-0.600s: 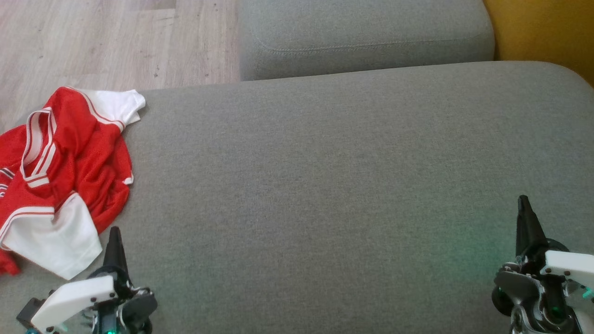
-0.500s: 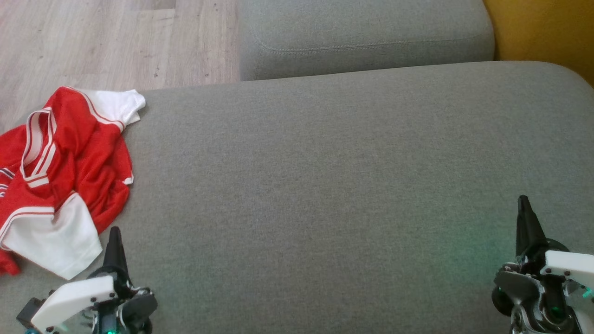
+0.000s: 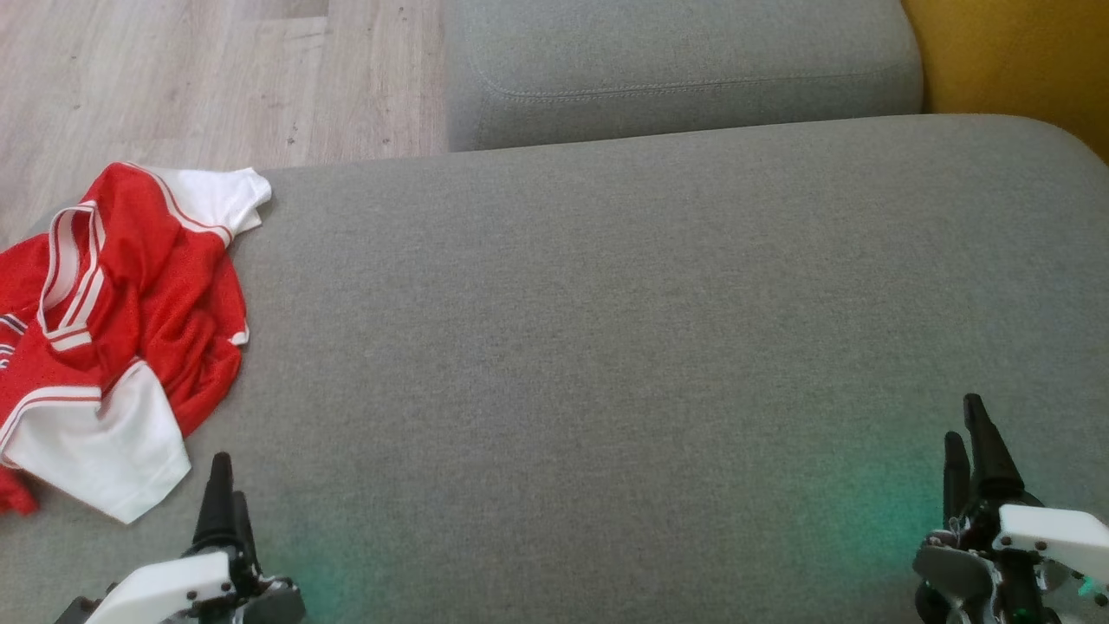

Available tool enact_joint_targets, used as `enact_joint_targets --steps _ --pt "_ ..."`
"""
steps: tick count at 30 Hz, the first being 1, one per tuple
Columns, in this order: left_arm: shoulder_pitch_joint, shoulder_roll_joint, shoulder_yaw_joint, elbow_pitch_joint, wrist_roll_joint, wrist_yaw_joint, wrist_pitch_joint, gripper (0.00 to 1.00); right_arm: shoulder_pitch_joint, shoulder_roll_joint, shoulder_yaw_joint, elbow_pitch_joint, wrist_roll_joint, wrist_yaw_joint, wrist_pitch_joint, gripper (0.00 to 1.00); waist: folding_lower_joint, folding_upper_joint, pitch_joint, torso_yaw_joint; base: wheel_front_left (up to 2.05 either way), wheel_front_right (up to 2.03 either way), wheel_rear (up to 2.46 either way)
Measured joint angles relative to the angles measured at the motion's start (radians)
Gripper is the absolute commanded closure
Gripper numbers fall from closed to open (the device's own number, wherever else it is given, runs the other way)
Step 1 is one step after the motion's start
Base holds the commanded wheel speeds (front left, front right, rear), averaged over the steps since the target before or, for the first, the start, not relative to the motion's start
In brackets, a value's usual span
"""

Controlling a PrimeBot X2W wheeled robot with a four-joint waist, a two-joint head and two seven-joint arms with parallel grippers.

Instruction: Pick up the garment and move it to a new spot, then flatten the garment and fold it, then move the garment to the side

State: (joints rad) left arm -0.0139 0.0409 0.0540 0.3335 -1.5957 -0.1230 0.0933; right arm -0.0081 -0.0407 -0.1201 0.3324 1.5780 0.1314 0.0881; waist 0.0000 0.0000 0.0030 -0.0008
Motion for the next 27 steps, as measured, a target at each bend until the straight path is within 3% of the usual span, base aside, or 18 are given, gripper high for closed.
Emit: enact_joint_targets --steps 8,27 --pt "0.000 0.000 -0.021 -0.008 0.053 0.000 -0.026 0.00 0.000 0.000 0.011 -0.017 -0.107 0.000 -0.021 0.00 0.0000 0.0000 0.000 -0.001 0.00 0.00 0.00" --pt "0.000 0.001 -0.058 -0.027 0.347 0.020 -0.078 0.00 0.001 0.000 0.049 -0.087 -0.473 0.000 -0.072 0.00 0.0000 0.0000 0.001 -0.004 0.00 0.00 0.00"
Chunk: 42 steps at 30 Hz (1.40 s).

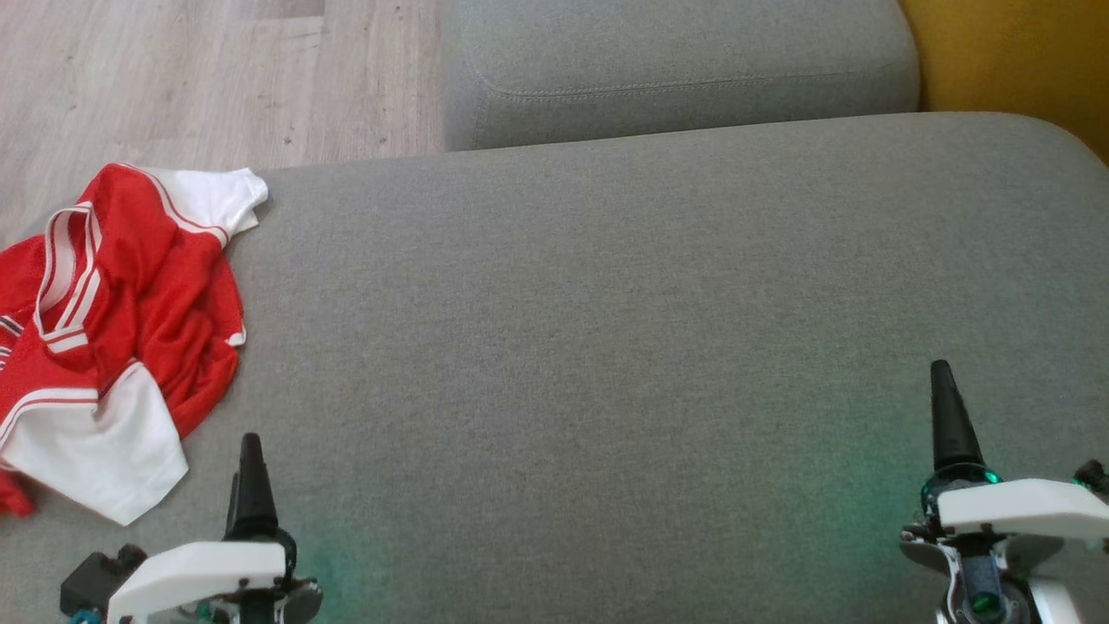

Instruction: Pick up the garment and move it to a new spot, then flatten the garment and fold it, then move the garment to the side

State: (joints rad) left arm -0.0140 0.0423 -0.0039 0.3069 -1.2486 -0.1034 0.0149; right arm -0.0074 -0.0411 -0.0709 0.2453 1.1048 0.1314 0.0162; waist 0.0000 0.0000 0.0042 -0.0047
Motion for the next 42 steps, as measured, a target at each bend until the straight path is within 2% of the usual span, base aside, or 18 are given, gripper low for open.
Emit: enact_joint_targets --steps 20,42 --pt "0.000 0.003 -0.025 -0.018 0.291 0.012 -0.053 0.00 0.001 -0.005 0.052 -0.006 -0.311 0.000 -0.054 0.00 0.0000 0.0000 0.001 -0.007 0.00 0.00 0.00" --pt "0.000 0.036 -0.070 0.001 0.603 0.012 -0.122 0.00 0.022 -0.011 0.079 -0.023 -0.648 0.000 -0.123 0.00 0.0000 0.0000 -0.010 0.000 0.00 0.00 0.00"
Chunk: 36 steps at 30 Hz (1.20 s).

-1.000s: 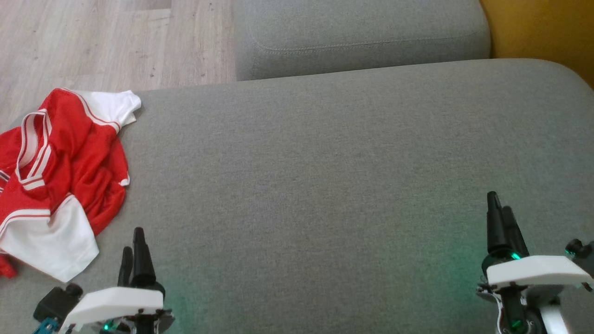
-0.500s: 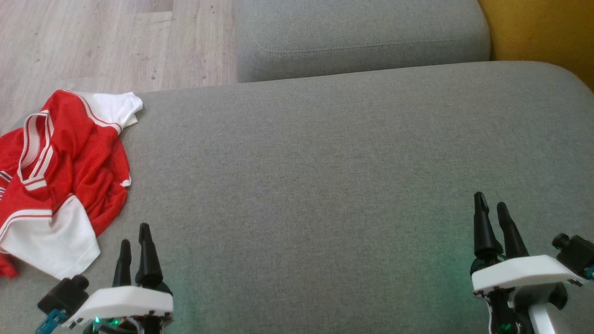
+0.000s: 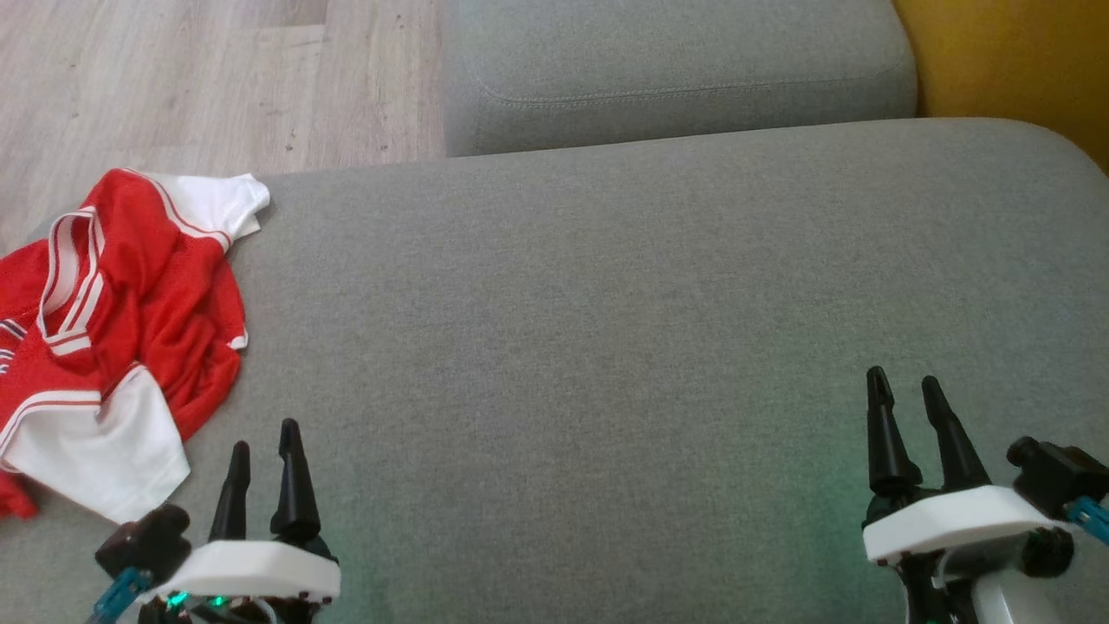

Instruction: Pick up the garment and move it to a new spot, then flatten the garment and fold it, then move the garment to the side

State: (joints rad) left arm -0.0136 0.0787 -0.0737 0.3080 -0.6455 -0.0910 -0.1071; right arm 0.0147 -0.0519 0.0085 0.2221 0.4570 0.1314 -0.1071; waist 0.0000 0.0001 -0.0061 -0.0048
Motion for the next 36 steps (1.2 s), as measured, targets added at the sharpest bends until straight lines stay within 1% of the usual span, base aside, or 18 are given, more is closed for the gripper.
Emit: enact_joint_targets --steps 18,29,36 --pt "0.000 0.029 -0.028 0.028 0.224 0.013 -0.054 0.00 0.000 -0.015 0.003 0.001 -0.243 0.000 -0.052 0.00 0.0000 0.0000 0.007 0.018 0.00 0.00 0.00" --pt "-0.001 0.041 -0.029 0.035 0.333 0.029 -0.083 0.00 0.000 -0.014 0.002 0.025 -0.353 0.000 -0.082 0.00 0.0000 0.0000 0.004 0.021 0.00 0.00 0.00" --pt "-0.001 0.042 -0.029 0.043 0.407 0.030 -0.105 0.00 0.018 -0.010 -0.018 0.047 -0.401 0.000 -0.104 0.00 0.0000 0.0000 0.005 0.020 0.00 0.00 0.00"
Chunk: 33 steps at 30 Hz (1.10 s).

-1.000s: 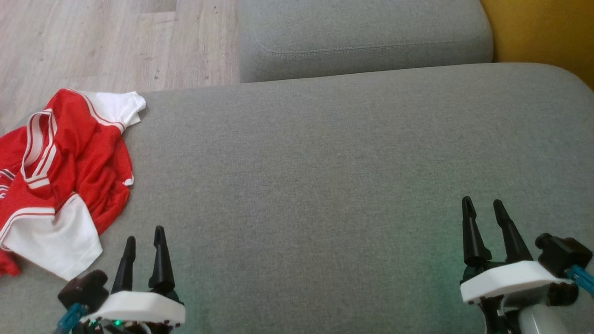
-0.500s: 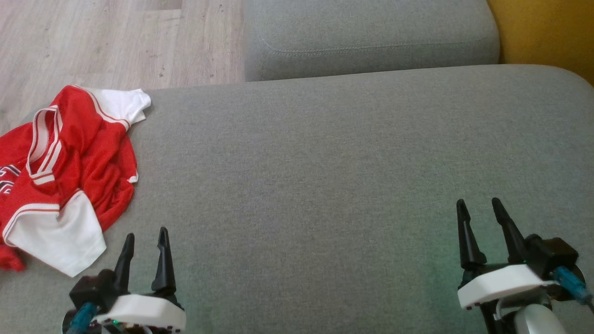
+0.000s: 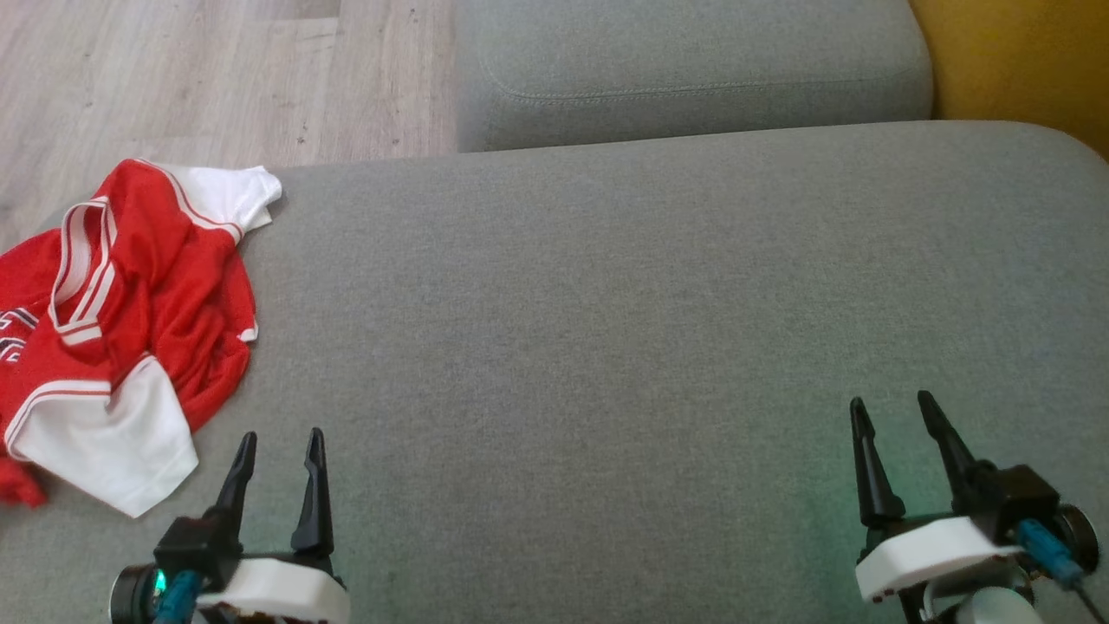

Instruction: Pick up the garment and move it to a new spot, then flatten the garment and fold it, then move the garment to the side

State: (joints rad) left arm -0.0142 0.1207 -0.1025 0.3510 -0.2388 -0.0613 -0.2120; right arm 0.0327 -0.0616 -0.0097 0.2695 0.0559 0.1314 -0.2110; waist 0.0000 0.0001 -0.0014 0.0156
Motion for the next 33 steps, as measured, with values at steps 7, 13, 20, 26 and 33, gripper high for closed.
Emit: enact_joint_targets --steps 7,13,20,26,33 --pt "-0.001 0.001 0.005 0.019 0.067 0.000 -0.019 0.00 0.003 0.007 -0.003 0.012 -0.075 0.000 -0.017 0.00 0.0000 0.0000 0.001 -0.001 0.00 0.00 0.00" --pt "-0.004 0.000 0.020 0.057 0.110 -0.001 -0.036 0.00 0.003 0.009 -0.003 0.016 -0.143 0.000 -0.037 0.00 0.0000 0.0000 0.003 -0.002 0.00 0.00 0.00" --pt "-0.014 -0.002 0.045 0.083 0.114 -0.010 -0.037 0.00 0.002 0.013 -0.003 0.030 -0.123 0.000 -0.037 0.00 0.0000 0.0000 0.003 0.000 0.00 0.00 0.00" --pt "-0.021 -0.004 0.062 0.091 0.109 -0.019 -0.037 0.00 0.002 0.014 -0.005 0.035 -0.097 0.000 -0.037 0.00 0.0000 0.0000 0.004 -0.001 0.00 0.00 0.00" --pt "-0.022 -0.008 0.070 0.096 0.109 -0.028 -0.037 0.00 0.002 0.014 -0.005 0.035 -0.092 0.000 -0.037 0.00 0.0000 0.0000 0.003 -0.002 0.00 0.00 0.00"
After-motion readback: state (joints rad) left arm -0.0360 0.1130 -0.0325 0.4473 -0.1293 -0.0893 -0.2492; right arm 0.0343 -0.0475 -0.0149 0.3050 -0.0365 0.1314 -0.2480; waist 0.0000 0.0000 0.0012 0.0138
